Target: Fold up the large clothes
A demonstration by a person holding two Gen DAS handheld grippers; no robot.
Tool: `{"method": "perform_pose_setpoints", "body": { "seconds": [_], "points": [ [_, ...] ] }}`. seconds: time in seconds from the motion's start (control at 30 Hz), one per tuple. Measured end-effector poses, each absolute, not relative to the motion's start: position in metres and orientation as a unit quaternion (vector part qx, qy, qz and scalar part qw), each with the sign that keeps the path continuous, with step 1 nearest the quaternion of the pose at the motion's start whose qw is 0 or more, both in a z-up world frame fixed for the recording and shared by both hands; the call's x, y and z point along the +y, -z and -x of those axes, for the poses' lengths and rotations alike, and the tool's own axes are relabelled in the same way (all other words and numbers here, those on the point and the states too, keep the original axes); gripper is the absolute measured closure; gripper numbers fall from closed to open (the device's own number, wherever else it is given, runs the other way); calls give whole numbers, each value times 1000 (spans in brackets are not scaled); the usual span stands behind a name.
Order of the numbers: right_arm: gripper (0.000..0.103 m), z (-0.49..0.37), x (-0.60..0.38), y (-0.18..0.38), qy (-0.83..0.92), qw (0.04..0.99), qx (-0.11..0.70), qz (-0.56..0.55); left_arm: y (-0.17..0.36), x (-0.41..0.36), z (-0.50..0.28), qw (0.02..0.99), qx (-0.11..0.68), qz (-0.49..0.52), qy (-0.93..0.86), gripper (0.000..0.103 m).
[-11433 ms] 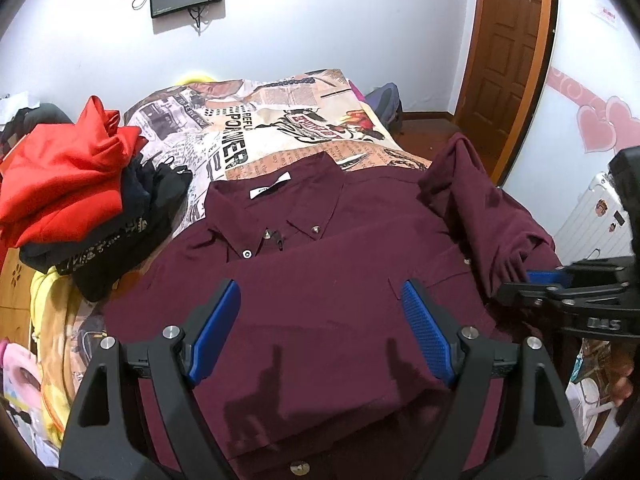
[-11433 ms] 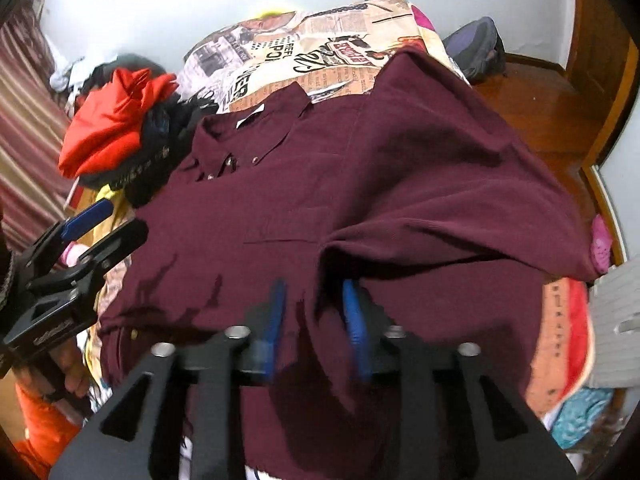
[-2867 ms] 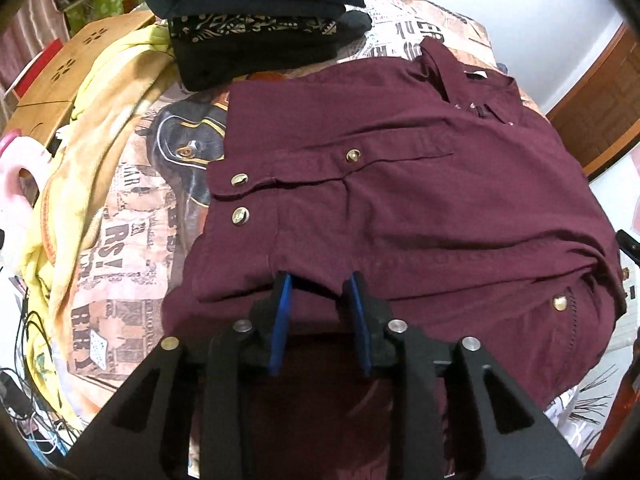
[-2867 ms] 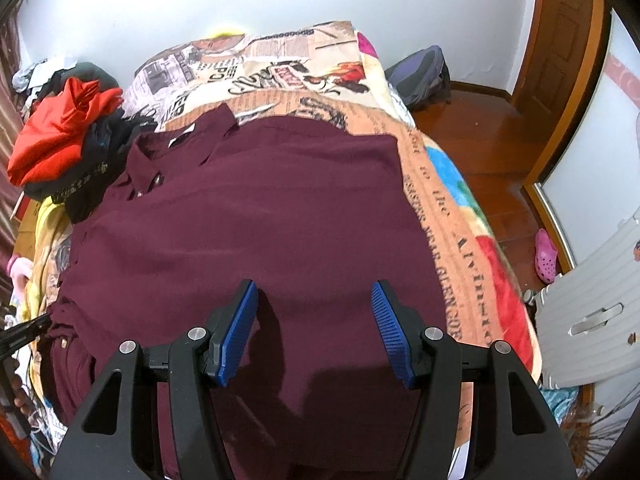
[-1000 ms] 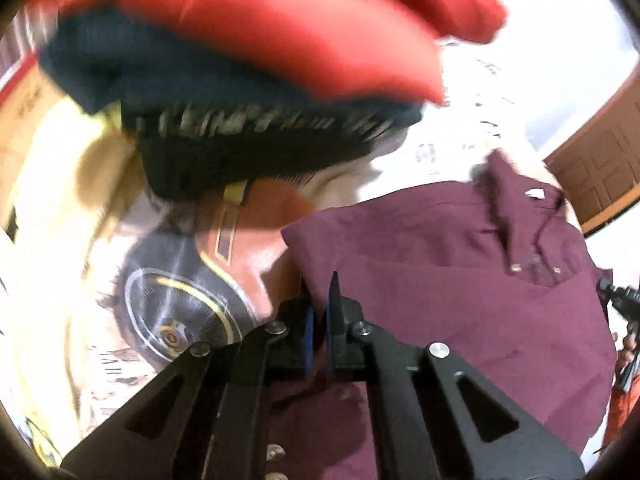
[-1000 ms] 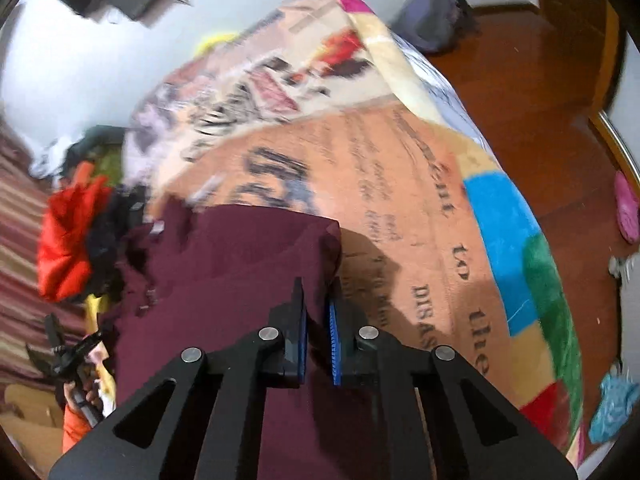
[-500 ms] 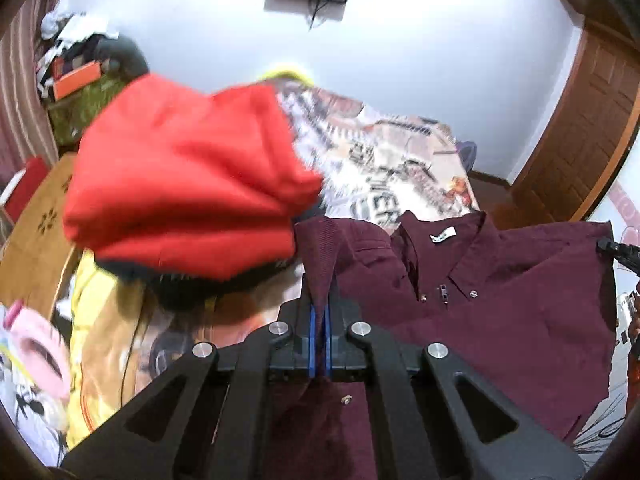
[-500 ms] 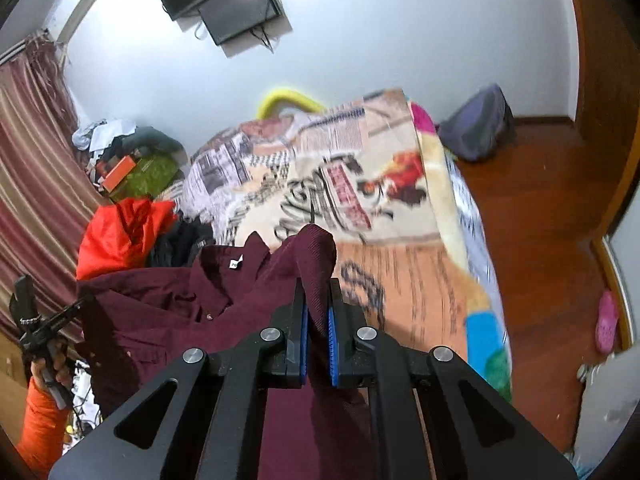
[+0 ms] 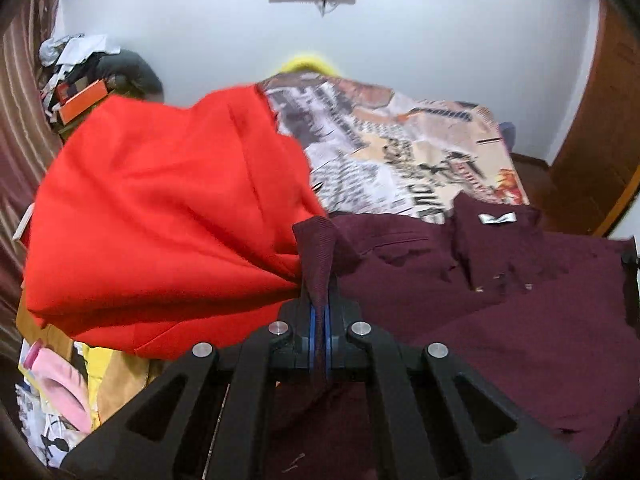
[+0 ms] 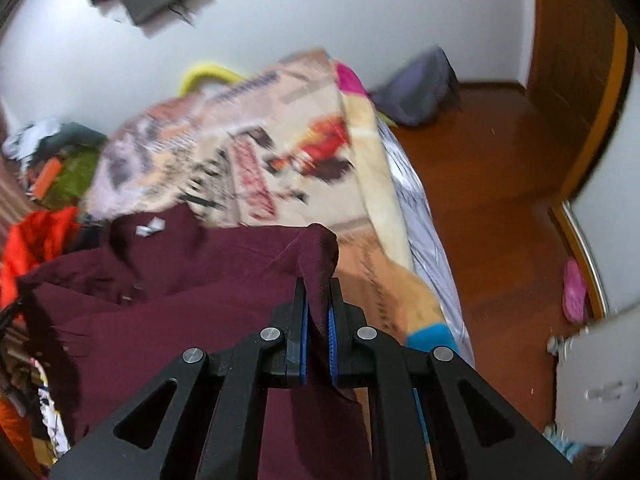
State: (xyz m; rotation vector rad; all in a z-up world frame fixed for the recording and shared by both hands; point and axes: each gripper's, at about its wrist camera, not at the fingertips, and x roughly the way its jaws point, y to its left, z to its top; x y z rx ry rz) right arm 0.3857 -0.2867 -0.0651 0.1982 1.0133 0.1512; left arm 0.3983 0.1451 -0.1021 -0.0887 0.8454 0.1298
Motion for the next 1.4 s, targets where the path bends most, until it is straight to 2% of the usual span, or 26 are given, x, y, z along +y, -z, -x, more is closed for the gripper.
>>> {"method": "perform_pose_setpoints", "body": {
  "seconds": [0.1,0.23,0.33,0.4,0.43,0.5,0.53,0.6,0.63,0.67,0.73,0.87,1.1,1.4],
  "points": [
    [96,-389,-294,82,-68,856,502,-99,112,152,-402,902,423,50,-67,98],
    [92,-380,-287,84,-60,860,504,-51,116,159,-397,895,436,62,-64,96],
    [91,-368,-280,73,-52,861,505,-16,113,158,-388,894,440,54,-65,87],
    [91,-356,-276,62,-51,866,498,2,108,158,-378,894,440,48,-67,69],
    [91,-351,-276,58,-52,869,493,7,106,158,-374,896,437,48,-67,64],
    [91,-335,-274,45,-58,876,479,10,99,159,-363,898,432,50,-66,44],
    [89,-331,-273,41,-60,877,476,11,96,160,-358,899,429,50,-65,42],
    [80,-318,-272,31,-63,879,473,10,89,159,-345,903,424,48,-61,41],
    [73,-312,-272,26,-65,881,469,7,87,159,-341,903,423,46,-59,41],
    [63,-303,-272,20,-66,884,462,3,85,158,-333,904,421,42,-57,39],
    [52,-290,-270,12,-67,891,449,-2,83,157,-320,906,418,38,-55,33],
    [48,-258,-269,0,-81,900,427,-12,88,155,-292,906,420,28,-47,23],
    [48,-211,-270,3,-90,906,412,-43,119,159,-248,891,452,22,-42,22],
    [48,-167,-272,43,-67,887,450,-78,169,170,-195,860,503,77,-39,22]
  ]
}}
